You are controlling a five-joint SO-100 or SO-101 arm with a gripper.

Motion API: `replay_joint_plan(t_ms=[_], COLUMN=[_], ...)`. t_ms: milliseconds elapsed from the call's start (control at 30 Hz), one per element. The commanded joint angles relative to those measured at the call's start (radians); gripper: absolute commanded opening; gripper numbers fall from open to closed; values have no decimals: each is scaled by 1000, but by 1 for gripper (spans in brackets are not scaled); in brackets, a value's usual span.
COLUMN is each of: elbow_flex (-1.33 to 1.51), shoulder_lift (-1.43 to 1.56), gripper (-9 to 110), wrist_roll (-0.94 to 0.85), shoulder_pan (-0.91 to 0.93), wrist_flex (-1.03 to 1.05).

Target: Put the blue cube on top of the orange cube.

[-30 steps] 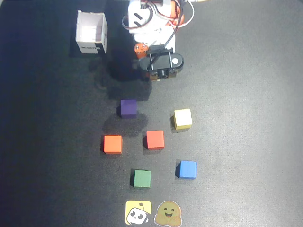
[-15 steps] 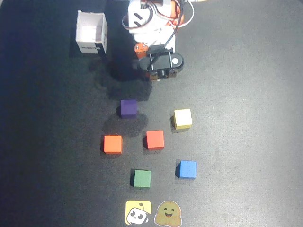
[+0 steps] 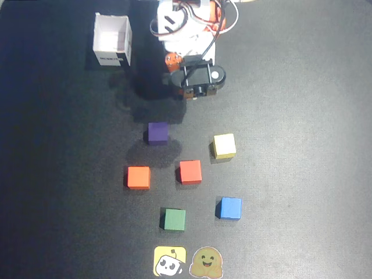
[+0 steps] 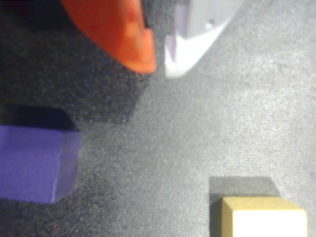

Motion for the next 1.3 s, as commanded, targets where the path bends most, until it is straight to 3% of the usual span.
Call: replay_joint_plan(t_ms=[0,1033,1100,1267], elbow_flex=[-6,-6,-6,-8], shoulder_lift=[8,8,8,8], gripper=[0,0,0,6], wrist_roll=[0,0,106,115], shoulder_pan=[5,-3,-3,-6], wrist_flex=[2,2,2,-8])
